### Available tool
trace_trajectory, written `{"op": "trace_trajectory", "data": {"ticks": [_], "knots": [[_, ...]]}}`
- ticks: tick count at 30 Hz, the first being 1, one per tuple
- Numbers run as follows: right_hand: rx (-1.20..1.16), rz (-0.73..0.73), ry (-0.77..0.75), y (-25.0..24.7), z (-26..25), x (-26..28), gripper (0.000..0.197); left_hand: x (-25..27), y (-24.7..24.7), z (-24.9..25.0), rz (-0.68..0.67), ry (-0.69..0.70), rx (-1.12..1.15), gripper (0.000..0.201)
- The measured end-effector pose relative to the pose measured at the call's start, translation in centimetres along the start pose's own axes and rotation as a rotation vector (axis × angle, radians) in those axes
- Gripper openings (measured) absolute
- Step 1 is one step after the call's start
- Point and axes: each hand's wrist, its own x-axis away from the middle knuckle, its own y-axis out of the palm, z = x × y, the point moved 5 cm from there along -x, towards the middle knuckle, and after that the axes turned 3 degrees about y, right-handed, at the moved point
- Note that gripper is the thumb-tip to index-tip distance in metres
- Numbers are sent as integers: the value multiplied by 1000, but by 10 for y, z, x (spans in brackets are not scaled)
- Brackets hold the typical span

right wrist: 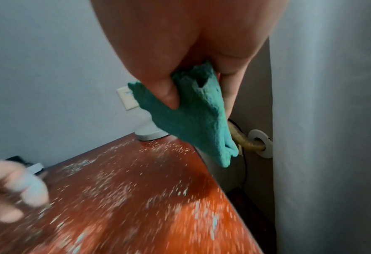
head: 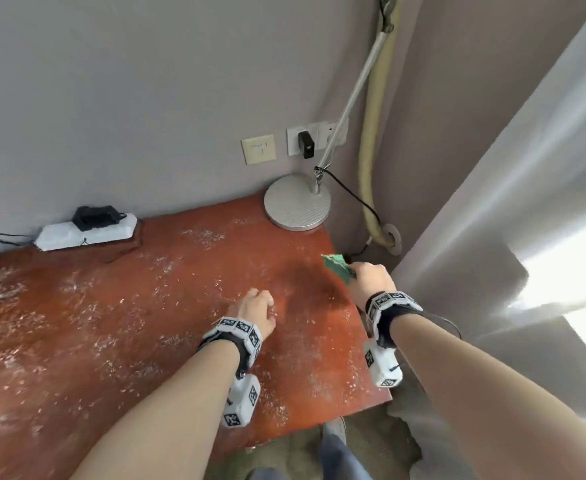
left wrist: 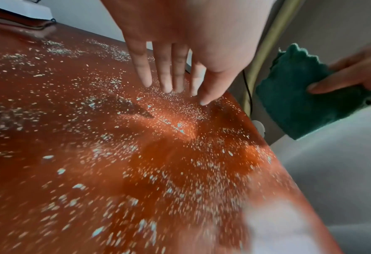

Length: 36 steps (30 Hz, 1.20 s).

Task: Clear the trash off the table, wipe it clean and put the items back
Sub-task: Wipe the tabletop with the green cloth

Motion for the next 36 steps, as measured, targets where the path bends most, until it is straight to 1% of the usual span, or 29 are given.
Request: {"op": "trace_trajectory", "data": {"ticks": [2,6,8,11,13,15,18,20,22,24,25,26,28,29,30,32,34,36], "knots": [[-47,43,15,-6,4,-46,27,-29,0,-3,14,-53,-6,39],[-60,29,-42,9,-6,-103,30,-72,-1,-22,51,-138,-38,57],[-78,-13,-101,26,-16,-121,42,-85,2,-37,41,-203,-54,63],[-61,-107,-168,56,-30,-137,55,-95,13,-58,-28,-266,-65,66],[27,-172,-206,74,-39,-141,59,-96,21,-65,-56,-270,-73,66],[118,-220,-202,88,-45,-141,65,-96,27,-69,-67,-261,-76,66],[154,-203,-141,96,-53,-140,67,-96,29,-71,-65,-252,-92,66],[177,-201,-128,101,-64,-134,70,-96,27,-72,-72,-246,-102,65],[216,-221,-188,111,-85,-124,78,-95,24,-72,-64,-241,-107,65],[248,-282,-304,125,-113,-106,87,-93,20,-72,-41,-231,-106,65],[248,-312,-358,133,-125,-96,87,-92,19,-73,-28,-223,-108,65],[240,-335,-404,140,-133,-87,84,-91,19,-73,-15,-213,-111,66],[230,-353,-460,145,-137,-82,77,-90,17,-73,0,-199,-105,66],[233,-350,-454,144,-132,-86,80,-90,17,-73,-1,-199,-96,67],[233,-337,-414,140,-123,-94,86,-90,16,-74,-8,-204,-86,67],[219,-265,-261,123,-98,-115,94,-90,15,-75,-24,-213,-73,66],[192,-203,-132,104,-76,-133,87,-88,15,-76,-32,-210,-73,66],[165,-186,-70,96,-71,-140,75,-87,15,-76,-29,-198,-73,66]]}}
